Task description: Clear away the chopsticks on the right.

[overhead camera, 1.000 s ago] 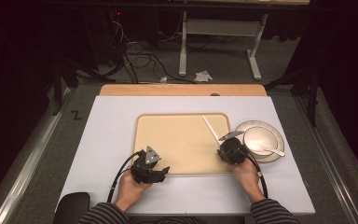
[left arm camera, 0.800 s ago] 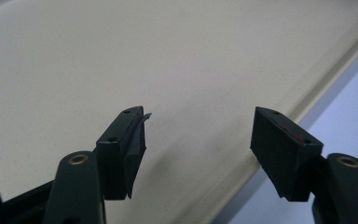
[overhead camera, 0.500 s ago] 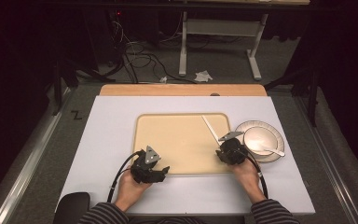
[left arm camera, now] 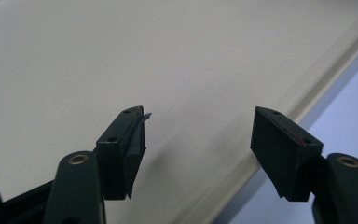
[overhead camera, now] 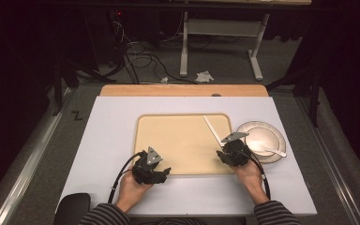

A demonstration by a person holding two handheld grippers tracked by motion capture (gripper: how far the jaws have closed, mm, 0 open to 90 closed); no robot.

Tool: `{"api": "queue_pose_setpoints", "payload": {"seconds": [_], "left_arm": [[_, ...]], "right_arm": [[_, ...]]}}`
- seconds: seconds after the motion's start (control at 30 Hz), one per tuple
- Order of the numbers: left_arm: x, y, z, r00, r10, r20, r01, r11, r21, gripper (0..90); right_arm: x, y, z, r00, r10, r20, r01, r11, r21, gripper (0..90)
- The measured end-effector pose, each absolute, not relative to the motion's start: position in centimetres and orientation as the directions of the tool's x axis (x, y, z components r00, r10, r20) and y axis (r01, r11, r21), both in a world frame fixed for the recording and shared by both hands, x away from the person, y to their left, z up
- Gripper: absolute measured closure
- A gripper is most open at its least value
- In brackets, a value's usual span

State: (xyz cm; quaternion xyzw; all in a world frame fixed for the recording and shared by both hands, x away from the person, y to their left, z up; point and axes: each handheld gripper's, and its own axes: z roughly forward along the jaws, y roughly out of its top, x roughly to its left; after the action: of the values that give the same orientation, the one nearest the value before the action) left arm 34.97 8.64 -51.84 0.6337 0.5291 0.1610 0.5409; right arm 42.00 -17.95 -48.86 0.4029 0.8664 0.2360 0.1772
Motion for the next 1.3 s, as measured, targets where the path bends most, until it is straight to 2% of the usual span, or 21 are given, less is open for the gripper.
{"api": "queue_pose_setpoints", "payload": {"seconds": [0.4,0.67,0.9,1.07,1.3], "left_arm": [[35.0,8.5,-52.0,0.390,0.846,-0.365,0.500,0.139,0.855,35.5],[34.9,8.5,-52.0,0.390,0.844,-0.369,0.498,0.144,0.855,35.5],[34.7,8.5,-51.8,0.400,0.838,-0.371,0.502,0.138,0.854,35.5],[34.7,8.5,-51.8,0.393,0.838,-0.379,0.502,0.150,0.852,35.5],[34.6,8.6,-51.5,0.399,0.832,-0.386,0.499,0.156,0.852,35.5]], "right_arm": [[41.4,-18.1,-48.2,-0.623,0.773,-0.122,0.591,0.567,0.573,58.4],[41.1,-18.5,-47.6,-0.646,0.759,-0.085,0.572,0.554,0.605,54.0],[40.9,-19.5,-46.4,-0.614,0.788,-0.052,0.556,0.478,0.680,47.7],[41.1,-20.1,-46.4,-0.605,0.796,-0.019,0.584,0.460,0.669,47.1],[41.2,-20.9,-45.9,-0.574,0.818,-0.026,0.589,0.435,0.681,49.3]]}}
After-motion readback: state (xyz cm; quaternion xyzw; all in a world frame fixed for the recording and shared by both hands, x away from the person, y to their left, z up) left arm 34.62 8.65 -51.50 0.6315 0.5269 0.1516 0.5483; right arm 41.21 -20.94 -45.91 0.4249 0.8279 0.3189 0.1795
